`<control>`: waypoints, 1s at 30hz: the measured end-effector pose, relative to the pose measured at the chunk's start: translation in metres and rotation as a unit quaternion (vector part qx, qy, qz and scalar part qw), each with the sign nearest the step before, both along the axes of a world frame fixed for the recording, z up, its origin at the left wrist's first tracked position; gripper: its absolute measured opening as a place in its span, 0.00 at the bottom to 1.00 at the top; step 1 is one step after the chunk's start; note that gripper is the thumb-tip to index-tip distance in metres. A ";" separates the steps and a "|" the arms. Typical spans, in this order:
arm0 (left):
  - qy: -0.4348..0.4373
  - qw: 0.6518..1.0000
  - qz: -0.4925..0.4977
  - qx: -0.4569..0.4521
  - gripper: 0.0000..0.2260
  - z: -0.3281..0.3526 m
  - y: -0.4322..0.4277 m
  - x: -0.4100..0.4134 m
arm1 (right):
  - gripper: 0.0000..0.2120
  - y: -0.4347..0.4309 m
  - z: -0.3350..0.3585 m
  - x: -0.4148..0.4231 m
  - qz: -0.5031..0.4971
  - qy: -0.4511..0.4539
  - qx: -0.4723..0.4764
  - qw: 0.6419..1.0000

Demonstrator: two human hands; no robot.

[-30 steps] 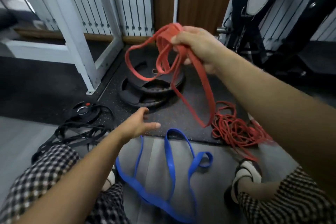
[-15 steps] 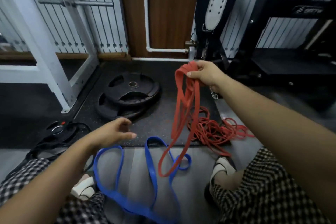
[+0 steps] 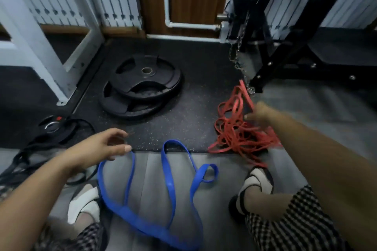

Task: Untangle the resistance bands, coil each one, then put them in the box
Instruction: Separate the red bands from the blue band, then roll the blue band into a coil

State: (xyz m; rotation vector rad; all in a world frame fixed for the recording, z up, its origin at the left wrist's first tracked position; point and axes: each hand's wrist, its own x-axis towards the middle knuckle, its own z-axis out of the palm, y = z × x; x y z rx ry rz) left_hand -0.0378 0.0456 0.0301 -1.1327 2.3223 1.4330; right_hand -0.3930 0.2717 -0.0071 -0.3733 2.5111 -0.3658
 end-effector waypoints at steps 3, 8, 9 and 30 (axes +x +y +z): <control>-0.115 0.986 -0.069 -0.095 0.26 -0.020 -0.011 0.003 | 0.07 -0.017 -0.053 0.057 0.177 -0.117 0.083 0.974; -0.142 0.975 -0.103 -0.136 0.29 -0.026 -0.013 -0.005 | 0.09 -0.061 -0.130 0.130 0.278 -0.158 0.121 0.940; -0.141 0.974 -0.111 -0.141 0.29 -0.027 -0.013 -0.006 | 0.10 -0.067 -0.142 0.143 0.284 -0.167 0.112 0.937; -0.178 0.945 -0.203 -0.183 0.29 -0.024 -0.025 0.011 | 0.11 -0.054 -0.249 0.297 0.443 -0.088 0.165 0.877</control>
